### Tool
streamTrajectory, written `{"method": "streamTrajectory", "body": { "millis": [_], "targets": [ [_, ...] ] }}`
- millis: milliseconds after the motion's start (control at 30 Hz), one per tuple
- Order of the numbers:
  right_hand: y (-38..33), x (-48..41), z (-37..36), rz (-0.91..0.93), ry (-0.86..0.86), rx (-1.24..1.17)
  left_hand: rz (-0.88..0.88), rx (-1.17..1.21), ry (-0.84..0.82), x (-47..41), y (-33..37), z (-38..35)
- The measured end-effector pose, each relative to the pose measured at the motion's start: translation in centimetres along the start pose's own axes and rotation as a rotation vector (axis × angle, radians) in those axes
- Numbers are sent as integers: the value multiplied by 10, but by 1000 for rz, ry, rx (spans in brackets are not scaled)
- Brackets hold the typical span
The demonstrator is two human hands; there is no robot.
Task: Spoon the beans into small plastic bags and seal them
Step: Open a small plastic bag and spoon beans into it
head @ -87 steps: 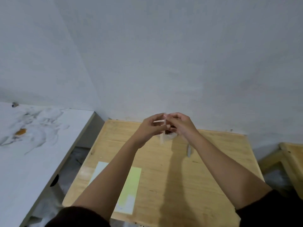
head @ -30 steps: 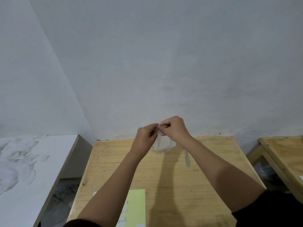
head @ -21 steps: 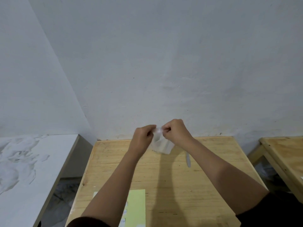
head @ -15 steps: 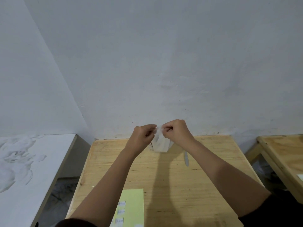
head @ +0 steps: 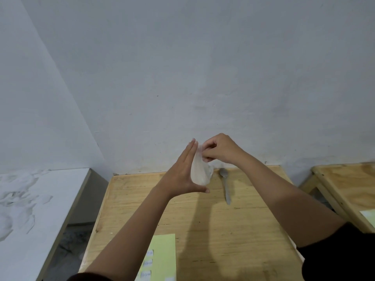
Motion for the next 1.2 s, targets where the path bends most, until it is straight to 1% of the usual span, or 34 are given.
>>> {"method": "streamTrajectory", "body": {
  "millis": [67, 133, 200, 233, 267, 300, 333, 367, 400, 433, 500, 533, 700, 767, 800, 900, 1000, 1100, 1200],
  "targets": [
    [-3, 0, 1, 1, -29, 56, -6, -4, 28, -2, 2, 1],
    [-7, -1, 2, 33, -21, 213, -9, 5, 59, -4, 5, 3],
    [-11, 2, 1, 92, 34, 443, -21, 39, 117, -5, 7, 6],
    [-12, 5, 0, 116, 92, 485, -19, 59, 147, -5, 7, 6],
    [-11, 10, 1, 126, 160, 451, -12, 77, 167, -6, 6, 6],
    [-10, 16, 1, 124, 228, 361, -1, 93, 186, -7, 4, 5],
    [-6, 21, 0, 107, 274, 264, 3, 108, 210, -7, 3, 4],
    [-3, 25, -1, 83, 282, 187, -9, 120, 239, -7, 3, 3],
    [1, 26, -5, 43, 236, 164, -33, 122, 265, -7, 5, 2],
    [4, 27, -10, 2, 154, 179, -59, 112, 279, -6, 7, 0],
    [9, 26, -18, -79, -10, 285, -106, 74, 278, -6, 12, -7],
    [10, 25, -18, -107, -52, 335, -121, 58, 270, -7, 14, -10],
    [14, 24, -24, -170, -167, 505, -116, 65, 219, -8, 11, -16],
    [14, 27, -27, -164, -211, 493, -81, 95, 173, -7, 6, -17],
    [15, 28, -29, -156, -234, 445, -72, 97, 164, -6, 4, -17],
    [20, 31, -32, -146, -248, 311, -60, 95, 148, -4, -1, -18],
    [28, 29, -33, -163, -175, 331, -60, 102, 133, -4, -4, -22],
    [37, 29, -38, -179, -215, 342, -57, 107, 119, -2, -9, -27],
    [52, 28, -41, -178, -203, 176, 13, 127, 140, 0, -23, -27]
  ]
}}
Point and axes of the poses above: each hand's wrist, its own x-axis away from the middle knuckle, its own z-axis out of the back of the hand, y = z × x, the point moved 7 cm from there along -x, towards the middle knuckle, and after that the axes turned 8 degrees about z, right-handed, at the moved point
